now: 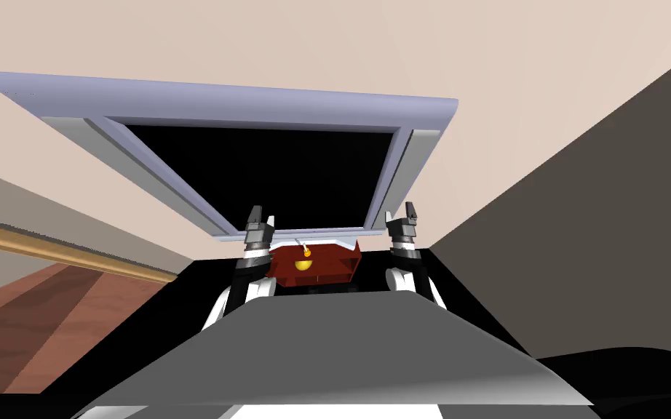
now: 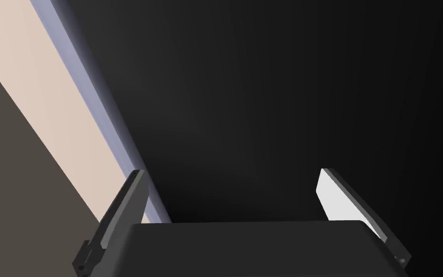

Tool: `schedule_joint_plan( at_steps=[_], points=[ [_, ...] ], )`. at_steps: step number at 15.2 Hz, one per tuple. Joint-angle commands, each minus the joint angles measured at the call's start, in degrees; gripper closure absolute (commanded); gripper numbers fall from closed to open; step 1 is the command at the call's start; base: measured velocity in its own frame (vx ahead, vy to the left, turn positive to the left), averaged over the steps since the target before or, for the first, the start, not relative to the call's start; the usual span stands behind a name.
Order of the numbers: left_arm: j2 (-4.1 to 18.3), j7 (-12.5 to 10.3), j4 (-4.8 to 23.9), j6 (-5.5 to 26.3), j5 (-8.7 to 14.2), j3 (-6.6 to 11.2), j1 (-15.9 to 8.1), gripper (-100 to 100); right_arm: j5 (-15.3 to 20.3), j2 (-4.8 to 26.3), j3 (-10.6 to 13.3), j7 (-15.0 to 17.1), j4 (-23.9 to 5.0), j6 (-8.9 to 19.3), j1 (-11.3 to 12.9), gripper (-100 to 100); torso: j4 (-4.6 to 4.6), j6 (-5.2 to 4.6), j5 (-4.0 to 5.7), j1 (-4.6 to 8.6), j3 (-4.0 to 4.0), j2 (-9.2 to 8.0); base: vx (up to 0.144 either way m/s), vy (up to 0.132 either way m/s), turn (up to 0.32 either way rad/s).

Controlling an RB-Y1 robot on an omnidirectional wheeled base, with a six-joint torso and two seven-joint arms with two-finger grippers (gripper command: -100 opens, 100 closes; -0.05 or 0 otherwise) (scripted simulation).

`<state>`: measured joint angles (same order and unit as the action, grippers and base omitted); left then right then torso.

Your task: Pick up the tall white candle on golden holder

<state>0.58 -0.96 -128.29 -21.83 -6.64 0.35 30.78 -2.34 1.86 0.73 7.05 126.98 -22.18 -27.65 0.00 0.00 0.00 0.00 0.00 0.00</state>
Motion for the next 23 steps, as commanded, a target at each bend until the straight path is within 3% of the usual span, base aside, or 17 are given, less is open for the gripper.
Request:
schedule_joint_plan(
  at_steps=[1,5,10,12,23],
  points=[
    [1.77,0.21,0.09,0.7,0.13,0.16,0.09,-100,0.0,0.0,0.0,0.0,0.0,0.0,0.0,0,0.0,0.0,0.0,0.0,0.0,0.0,-0.003,-0.006,-0.046],
    [6.63,1.48,0.65,4.82,0.88,1.14,0.6,-100,0.0,0.0,0.01,0.0,0.0,0.0,0.01,0,0.02,-0.03,0.02,0.09,0.05,-0.1,-0.025,-0.03,-0.126],
    [8.73,2.48,1.1,8.18,1.47,1.93,1.02,-100,0.0,0.0,0.01,0.0,0.0,0.0,0.01,0,0.03,-0.02,0.03,0.14,0.07,-0.12,-0.027,-0.036,-0.101],
    [10.57,3.68,1.65,11.39,2.18,2.89,1.52,-100,0.0,0.0,0.01,0.0,0.0,0.0,0.01,0,0.03,-0.03,0.03,0.14,0.07,-0.12,-0.031,-0.042,-0.186],
    [14.13,7.38,3.38,24.4,4.35,5.94,3.06,-100,0.0,-0.01,0.01,0.0,0.0,0.0,0.02,0,0.03,-0.04,0.04,0.17,0.1,-0.17,-0.031,-0.046,-0.16]
  ],
)
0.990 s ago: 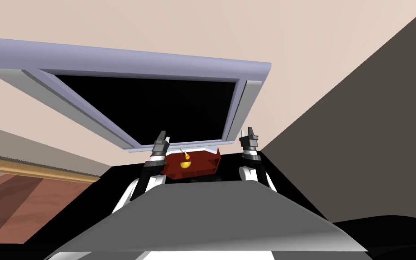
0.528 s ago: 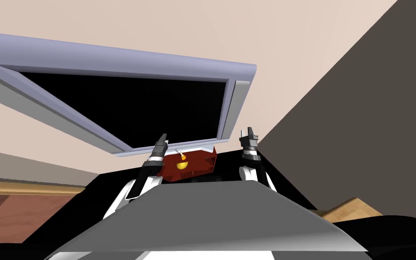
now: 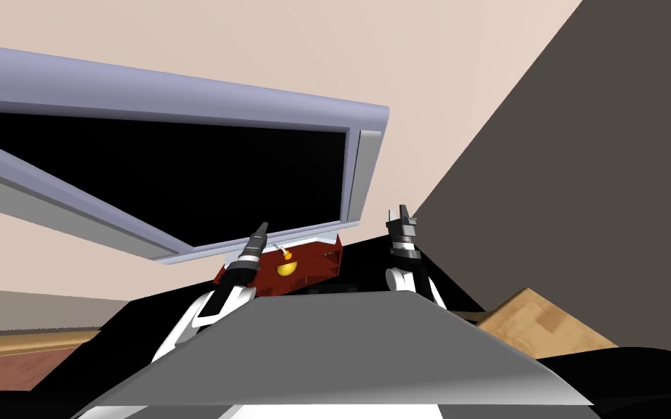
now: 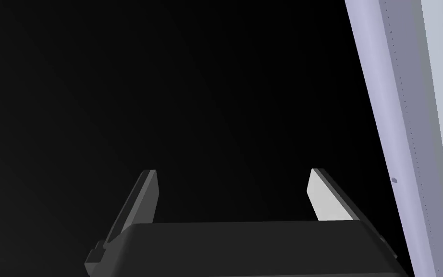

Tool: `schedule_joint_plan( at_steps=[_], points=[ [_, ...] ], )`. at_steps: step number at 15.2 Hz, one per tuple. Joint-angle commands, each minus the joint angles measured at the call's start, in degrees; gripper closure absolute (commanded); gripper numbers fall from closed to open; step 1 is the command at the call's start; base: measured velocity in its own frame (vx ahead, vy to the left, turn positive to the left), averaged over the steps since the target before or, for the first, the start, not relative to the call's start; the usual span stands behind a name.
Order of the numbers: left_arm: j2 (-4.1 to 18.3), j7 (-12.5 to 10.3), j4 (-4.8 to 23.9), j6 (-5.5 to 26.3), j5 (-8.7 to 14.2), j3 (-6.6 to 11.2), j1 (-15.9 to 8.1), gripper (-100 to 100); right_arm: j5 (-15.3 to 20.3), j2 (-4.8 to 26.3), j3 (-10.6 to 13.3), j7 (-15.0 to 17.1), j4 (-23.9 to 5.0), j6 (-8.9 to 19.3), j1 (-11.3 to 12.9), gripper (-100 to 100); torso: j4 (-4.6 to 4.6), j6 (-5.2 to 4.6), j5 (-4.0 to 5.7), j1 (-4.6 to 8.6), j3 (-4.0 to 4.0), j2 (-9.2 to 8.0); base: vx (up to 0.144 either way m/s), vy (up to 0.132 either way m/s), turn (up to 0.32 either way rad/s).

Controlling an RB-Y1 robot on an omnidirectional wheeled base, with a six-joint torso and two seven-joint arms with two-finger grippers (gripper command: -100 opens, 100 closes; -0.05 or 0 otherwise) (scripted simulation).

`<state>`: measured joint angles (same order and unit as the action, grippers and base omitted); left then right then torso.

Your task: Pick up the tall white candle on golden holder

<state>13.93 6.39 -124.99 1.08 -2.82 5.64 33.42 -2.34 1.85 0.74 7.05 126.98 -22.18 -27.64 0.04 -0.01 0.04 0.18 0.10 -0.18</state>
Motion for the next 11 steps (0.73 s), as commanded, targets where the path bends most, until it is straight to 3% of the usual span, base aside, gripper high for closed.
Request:
schedule_joint_plan(
  at_steps=[1,11],
  points=[
    [1.32,0.85,0.46,2.86,1.01,1.35,0.76,-100,0.0,0.0,0.0,0.0,0.0,0.0,0.0,0,0.0,0.0,0.0,0.0,0.0,0.0,-0.025,-0.059,-0.187],
    [2.63,3.45,1.71,12.89,2.52,3.59,1.84,-100,0.0,0.0,0.0,0.0,0.0,0.0,0.0,0,-0.02,0.0,-0.01,-0.07,-0.04,0.08,-0.012,-0.035,-0.127]
  ],
)
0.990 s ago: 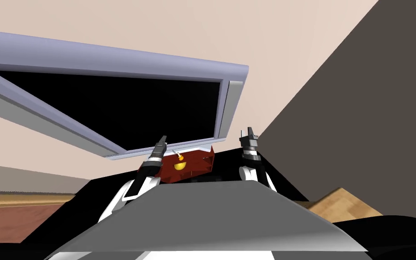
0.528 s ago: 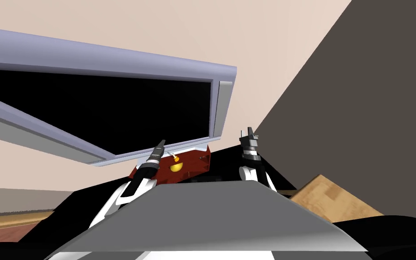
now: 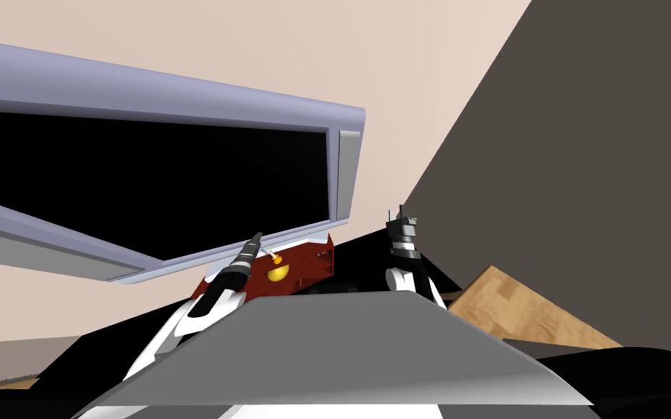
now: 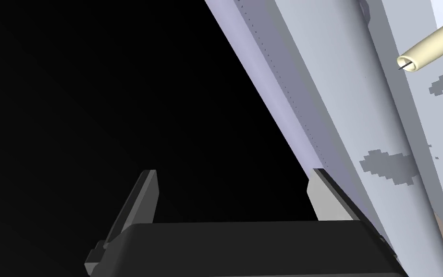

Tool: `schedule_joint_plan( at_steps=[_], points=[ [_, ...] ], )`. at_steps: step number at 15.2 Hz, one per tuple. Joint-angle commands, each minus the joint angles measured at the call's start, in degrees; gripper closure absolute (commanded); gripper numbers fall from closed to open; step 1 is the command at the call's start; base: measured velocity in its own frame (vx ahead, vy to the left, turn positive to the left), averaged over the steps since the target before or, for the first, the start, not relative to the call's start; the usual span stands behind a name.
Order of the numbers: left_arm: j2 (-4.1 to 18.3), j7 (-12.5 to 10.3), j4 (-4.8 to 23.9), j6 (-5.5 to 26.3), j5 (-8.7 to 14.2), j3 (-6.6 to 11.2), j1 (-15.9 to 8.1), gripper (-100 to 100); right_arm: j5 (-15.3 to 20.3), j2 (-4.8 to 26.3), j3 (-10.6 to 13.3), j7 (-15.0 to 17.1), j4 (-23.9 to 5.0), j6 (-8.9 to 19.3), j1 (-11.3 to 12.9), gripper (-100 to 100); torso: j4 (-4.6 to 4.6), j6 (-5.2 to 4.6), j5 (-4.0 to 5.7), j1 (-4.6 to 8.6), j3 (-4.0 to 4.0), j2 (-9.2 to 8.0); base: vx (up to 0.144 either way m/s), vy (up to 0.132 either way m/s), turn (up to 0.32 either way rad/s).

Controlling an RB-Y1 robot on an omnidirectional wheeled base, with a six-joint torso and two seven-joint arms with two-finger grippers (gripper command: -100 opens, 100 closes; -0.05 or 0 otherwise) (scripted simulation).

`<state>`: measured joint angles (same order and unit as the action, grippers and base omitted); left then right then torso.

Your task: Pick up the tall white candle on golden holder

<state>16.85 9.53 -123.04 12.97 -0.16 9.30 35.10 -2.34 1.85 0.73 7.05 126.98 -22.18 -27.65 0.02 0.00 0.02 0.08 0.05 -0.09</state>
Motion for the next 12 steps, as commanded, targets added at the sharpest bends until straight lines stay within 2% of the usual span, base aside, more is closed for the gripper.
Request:
schedule_joint_plan(
  at_steps=[1,3,4,5,6,7,8,9,10,11,12],
  points=[
    [0.05,1.2,0.2,2.86,0.37,0.71,0.53,-100,0.0,0.0,0.0,0.0,0.0,0.0,0.0,0,0.0,0.0,0.0,0.0,0.0,0.0,-0.009,-0.032,-0.155],
    [0.05,1.2,0.2,3.96,0.37,0.71,0.53,-100,0.0,0.0,0.0,0.0,0.0,0.0,0.01,0,0.0,-0.02,0.0,0.01,0.0,-0.01,-0.009,-0.026,-0.118],
    [0.35,2.09,0.64,5.93,0.89,1.51,0.89,-100,0.0,0.0,0.0,0.0,0.0,0.0,0.0,0,0.0,0.0,0.0,-0.02,0.0,0.0,-0.005,-0.029,-0.155],
    [0.35,2.09,0.64,6.9,0.89,1.51,0.89,-100,0.0,0.0,0.0,0.0,0.0,0.0,0.01,0,0.0,-0.03,-0.01,-0.01,-0.01,0.01,-0.006,-0.031,-0.165],
    [0.35,2.09,0.64,6.95,0.89,1.51,0.89,-100,0.0,0.0,0.0,0.0,0.0,0.0,0.0,0,0.0,-0.02,0.0,0.0,-0.01,0.01,-0.005,-0.021,-0.058],
    [0.6,2.99,1.08,8.93,1.41,2.32,1.25,-100,0.0,0.0,0.0,0.0,0.0,0.0,0.0,0,0.0,0.0,-0.01,-0.02,-0.01,0.01,-0.004,-0.034,-0.172],
    [0.6,2.99,1.08,9.93,1.41,2.32,1.25,-100,0.0,0.0,0.0,0.0,0.0,0.0,0.01,0,0.0,-0.03,-0.01,0.0,-0.01,0.02,-0.005,-0.035,-0.169],
    [0.6,2.99,1.08,9.95,1.41,2.32,1.25,-100,0.0,0.0,0.0,0.0,0.0,0.0,0.0,0,0.0,-0.02,0.0,0.01,-0.01,0.01,-0.005,-0.022,-0.047],
    [0.81,3.89,1.53,11.94,1.92,3.14,1.61,-100,0.0,0.0,0.0,0.0,0.0,0.0,0.0,0,0.0,0.0,0.0,-0.01,-0.01,0.01,0.0,-0.03,-0.141],
    [0.81,3.89,1.53,12.95,1.92,3.14,1.61,-100,0.0,0.0,0.0,0.0,0.0,0.0,0.0,0,0.0,-0.02,0.0,0.0,-0.01,0.02,0.001,-0.03,-0.154],
    [0.81,3.89,1.53,12.95,1.92,3.14,1.61,-100,0.0,0.0,0.0,0.0,0.0,0.0,0.0,0,-0.01,-0.02,0.0,0.0,-0.02,0.03,-0.001,-0.018,-0.065]
  ],
)
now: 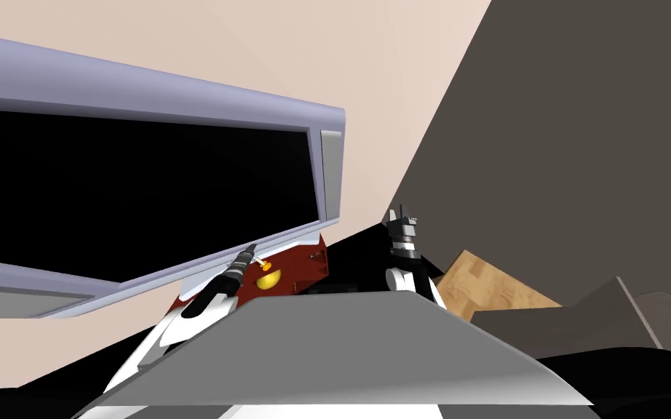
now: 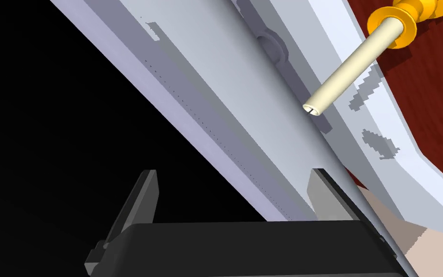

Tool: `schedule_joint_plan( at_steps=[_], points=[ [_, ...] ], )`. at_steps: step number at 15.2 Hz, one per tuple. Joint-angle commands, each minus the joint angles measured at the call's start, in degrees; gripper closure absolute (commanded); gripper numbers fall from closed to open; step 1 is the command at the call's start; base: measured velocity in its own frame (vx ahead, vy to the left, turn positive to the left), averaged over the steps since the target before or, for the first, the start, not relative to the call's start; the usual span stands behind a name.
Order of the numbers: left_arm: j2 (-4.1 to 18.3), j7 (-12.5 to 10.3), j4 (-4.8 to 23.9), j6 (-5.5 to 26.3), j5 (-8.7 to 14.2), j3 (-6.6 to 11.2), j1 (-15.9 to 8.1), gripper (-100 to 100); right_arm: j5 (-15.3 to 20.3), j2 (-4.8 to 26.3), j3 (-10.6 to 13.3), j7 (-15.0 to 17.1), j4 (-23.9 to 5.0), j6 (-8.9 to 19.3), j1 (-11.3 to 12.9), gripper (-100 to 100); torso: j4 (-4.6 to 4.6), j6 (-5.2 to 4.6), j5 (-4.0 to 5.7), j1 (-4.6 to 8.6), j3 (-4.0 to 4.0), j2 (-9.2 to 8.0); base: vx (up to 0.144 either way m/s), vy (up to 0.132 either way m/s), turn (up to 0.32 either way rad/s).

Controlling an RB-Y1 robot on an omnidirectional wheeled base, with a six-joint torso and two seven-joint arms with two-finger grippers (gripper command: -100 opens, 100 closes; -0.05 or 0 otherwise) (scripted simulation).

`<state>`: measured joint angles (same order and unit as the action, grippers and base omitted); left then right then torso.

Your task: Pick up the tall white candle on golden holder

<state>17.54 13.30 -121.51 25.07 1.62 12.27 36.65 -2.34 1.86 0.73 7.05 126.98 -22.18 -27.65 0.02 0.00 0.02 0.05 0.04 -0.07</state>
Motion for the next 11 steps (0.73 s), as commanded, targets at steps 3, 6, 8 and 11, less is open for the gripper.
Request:
schedule_joint_plan(
  at_steps=[3,6,8,11],
  points=[
    [0.44,1.91,0.88,5.23,1.16,1.81,0.75,-100,0.0,0.0,0.0,0.0,0.0,0.0,0.0,0,0.0,-0.02,0.0,0.01,0.0,0.0,0.001,-0.029,-0.19],
    [0.56,2.78,1.32,8.93,1.66,2.63,1.08,-100,0.0,0.0,0.0,0.0,0.0,0.0,0.0,0,0.0,0.01,0.0,0.0,-0.01,0.01,0.006,-0.023,-0.124],
    [0.64,3.65,1.76,11.29,2.14,3.44,1.39,-100,0.0,0.0,0.0,0.0,0.0,0.0,0.0,0,-0.01,-0.02,-0.01,-0.01,-0.01,0.03,0.01,-0.023,-0.204],
    [0.7,4.49,2.18,15.39,2.62,4.24,1.69,-100,0.0,0.0,0.0,0.0,0.0,0.0,0.0,0,-0.01,-0.03,0.0,-0.02,-0.03,0.05,0.016,-0.018,-0.185]
  ],
)
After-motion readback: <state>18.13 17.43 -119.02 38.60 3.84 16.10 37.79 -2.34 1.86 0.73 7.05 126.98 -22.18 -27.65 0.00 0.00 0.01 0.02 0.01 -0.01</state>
